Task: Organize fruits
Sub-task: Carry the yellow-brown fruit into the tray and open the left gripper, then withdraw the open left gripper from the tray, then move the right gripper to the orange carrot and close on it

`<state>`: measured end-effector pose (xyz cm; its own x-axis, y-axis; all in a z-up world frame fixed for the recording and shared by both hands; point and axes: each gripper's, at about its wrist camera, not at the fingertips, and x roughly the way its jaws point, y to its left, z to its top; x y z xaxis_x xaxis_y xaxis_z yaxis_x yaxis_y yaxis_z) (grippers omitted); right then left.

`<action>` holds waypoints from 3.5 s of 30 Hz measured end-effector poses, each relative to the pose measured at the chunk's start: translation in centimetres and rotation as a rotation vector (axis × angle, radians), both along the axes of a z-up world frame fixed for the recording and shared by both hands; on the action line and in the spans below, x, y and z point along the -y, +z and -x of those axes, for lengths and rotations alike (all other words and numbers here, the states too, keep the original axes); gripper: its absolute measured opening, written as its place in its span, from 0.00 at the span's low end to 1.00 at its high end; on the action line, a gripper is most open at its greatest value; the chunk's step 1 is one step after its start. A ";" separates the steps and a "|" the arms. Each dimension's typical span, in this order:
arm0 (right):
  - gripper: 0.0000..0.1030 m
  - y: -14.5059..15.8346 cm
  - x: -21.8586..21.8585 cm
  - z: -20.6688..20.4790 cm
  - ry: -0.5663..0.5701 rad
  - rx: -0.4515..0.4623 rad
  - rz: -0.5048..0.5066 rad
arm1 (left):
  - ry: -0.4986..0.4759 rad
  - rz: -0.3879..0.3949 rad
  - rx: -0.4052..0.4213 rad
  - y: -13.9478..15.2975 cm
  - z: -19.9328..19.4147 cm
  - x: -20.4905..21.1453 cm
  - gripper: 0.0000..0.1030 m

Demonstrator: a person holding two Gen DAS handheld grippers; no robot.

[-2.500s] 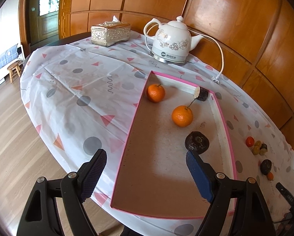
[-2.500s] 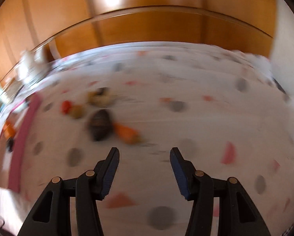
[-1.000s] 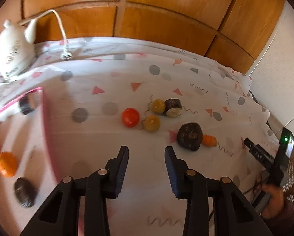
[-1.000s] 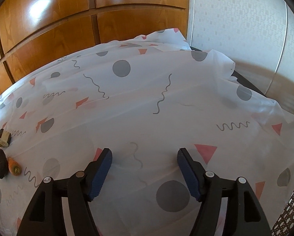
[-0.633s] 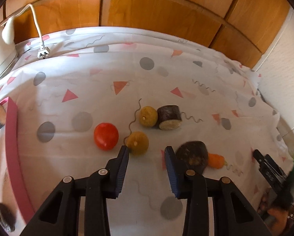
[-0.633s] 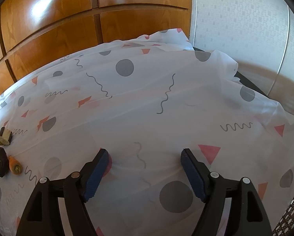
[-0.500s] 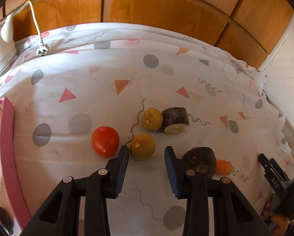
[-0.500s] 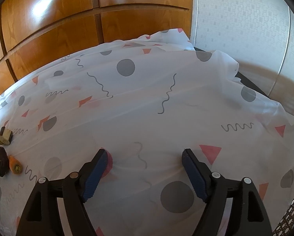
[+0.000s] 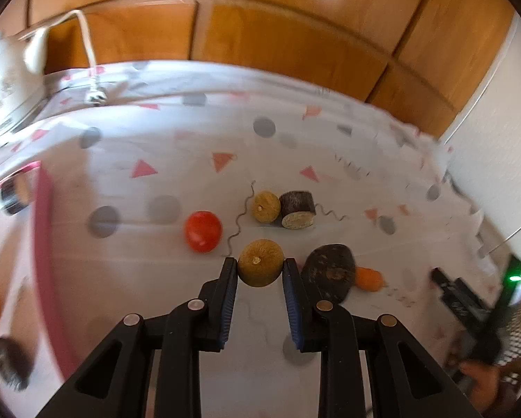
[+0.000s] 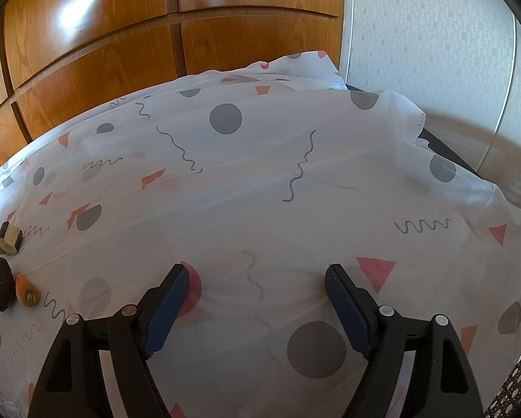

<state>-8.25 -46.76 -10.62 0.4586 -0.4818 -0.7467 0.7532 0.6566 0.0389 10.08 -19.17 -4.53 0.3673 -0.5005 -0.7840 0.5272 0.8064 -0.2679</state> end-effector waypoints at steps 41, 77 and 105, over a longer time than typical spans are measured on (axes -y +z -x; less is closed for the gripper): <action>0.80 0.0 0.2 -0.1 0.006 -0.019 0.015 | 0.425 -0.079 0.037 -0.4 -5.6 -18.0 0.31; 0.71 1.1 -1.0 -1.2 0.128 -0.030 -0.054 | 0.742 -0.070 0.138 1.8 7.5 -27.6 0.68; 0.43 2.5 -13.8 -12.5 1.038 -0.360 0.104 | 0.808 -0.043 0.108 1.2 8.9 -29.6 0.70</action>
<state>4.26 -32.95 -8.11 0.4408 -0.0565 -0.8958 -0.2105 0.9637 -0.1644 1.23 10.42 -3.31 0.6765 -0.0196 -0.7362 -0.2002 0.9571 -0.2095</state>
